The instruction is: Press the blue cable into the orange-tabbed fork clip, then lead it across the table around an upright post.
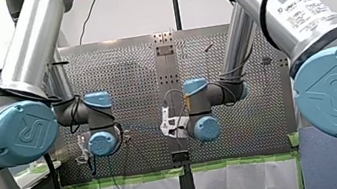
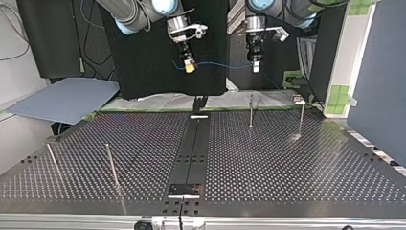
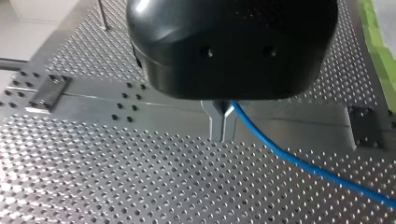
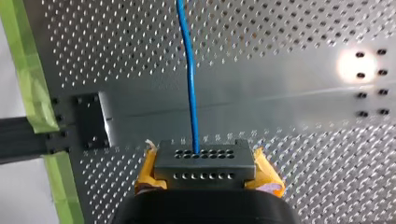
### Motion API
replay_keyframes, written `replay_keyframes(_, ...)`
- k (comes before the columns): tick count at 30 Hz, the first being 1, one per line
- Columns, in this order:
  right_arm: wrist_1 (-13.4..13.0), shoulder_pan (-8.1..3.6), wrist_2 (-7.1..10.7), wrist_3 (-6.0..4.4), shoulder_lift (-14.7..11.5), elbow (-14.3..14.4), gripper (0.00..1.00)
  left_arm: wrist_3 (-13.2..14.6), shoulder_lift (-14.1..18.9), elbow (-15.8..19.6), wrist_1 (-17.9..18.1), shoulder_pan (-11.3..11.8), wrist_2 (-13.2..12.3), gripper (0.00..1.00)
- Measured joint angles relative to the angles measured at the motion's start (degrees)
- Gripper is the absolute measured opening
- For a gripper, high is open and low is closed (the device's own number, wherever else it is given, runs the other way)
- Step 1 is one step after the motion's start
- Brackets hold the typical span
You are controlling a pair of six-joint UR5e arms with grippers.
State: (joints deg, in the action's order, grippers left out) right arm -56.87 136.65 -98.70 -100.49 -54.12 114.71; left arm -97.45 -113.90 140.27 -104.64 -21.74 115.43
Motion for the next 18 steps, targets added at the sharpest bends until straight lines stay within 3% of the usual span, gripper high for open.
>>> replay_keyframes(8, -1.7, -1.35, -1.04, 0.02, 3.6, -2.7, 0.00, 2.3, -4.3, -3.1, 0.1, 4.3, -4.3, 0.00)
replay_keyframes(18, 0.6, -2.42, -0.82, 0.00, 7.2, -8.1, 0.00, 3.3, -9.9, -4.2, 0.2, 9.9, -9.9, 0.00)
